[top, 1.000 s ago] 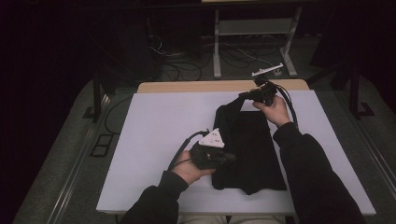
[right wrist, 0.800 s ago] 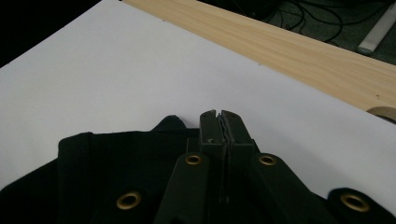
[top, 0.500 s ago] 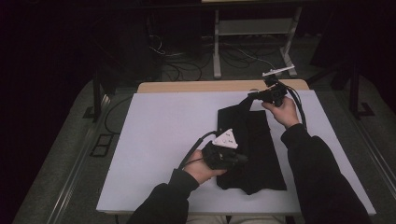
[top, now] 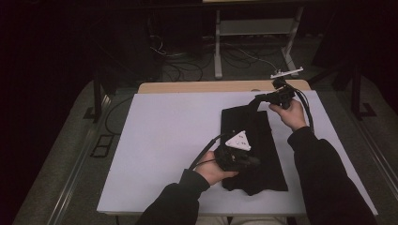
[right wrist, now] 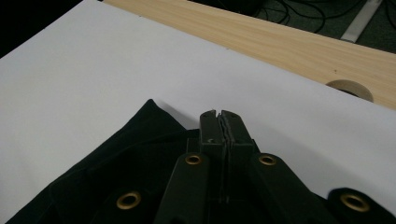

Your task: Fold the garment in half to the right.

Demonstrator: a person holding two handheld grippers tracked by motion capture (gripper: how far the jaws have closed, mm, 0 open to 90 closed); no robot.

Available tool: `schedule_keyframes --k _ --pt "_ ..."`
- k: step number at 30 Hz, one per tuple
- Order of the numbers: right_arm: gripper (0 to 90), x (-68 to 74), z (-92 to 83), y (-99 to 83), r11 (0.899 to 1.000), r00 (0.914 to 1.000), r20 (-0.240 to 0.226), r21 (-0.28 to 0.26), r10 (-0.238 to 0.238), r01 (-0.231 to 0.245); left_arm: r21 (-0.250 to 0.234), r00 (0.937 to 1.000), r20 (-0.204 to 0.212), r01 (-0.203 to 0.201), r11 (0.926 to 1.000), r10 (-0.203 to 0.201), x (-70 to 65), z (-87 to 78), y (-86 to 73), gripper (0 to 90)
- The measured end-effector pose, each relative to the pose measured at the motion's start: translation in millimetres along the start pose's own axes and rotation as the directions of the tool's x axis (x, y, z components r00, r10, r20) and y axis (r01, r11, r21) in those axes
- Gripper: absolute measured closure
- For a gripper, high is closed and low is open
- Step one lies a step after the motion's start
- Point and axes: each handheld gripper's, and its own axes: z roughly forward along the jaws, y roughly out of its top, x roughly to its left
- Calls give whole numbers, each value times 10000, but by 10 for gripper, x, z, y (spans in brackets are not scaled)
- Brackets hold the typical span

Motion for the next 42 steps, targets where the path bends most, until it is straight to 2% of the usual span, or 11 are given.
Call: schedule_keyframes --k 9,16,24,36,39,42 --pt "872 -133 -29 -116 9995 9992 266 83 288 -290 111 9996 282 -68 9999 65 -32 152 29 855" --pt "871 -179 -34 -135 9994 9988 362 68 342 -344 97 9991 427 5 10000 -9 -22 281 46 856" --pt "871 -251 7 -218 9983 9974 458 157 553 -561 330 9980 636 -2 9995 -19 -22 431 41 856" --pt "864 -378 105 -377 9949 9947 412 315 942 -955 452 9968 718 305 9985 -337 -2 621 21 856" --pt "832 -398 108 -413 9929 9931 384 389 1108 -1123 525 9969 711 298 9982 -335 -3 649 20 856" --pt "764 -391 56 -444 9932 9910 762 299 1102 -1127 546 9969 702 317 9980 -355 -11 666 23 856"
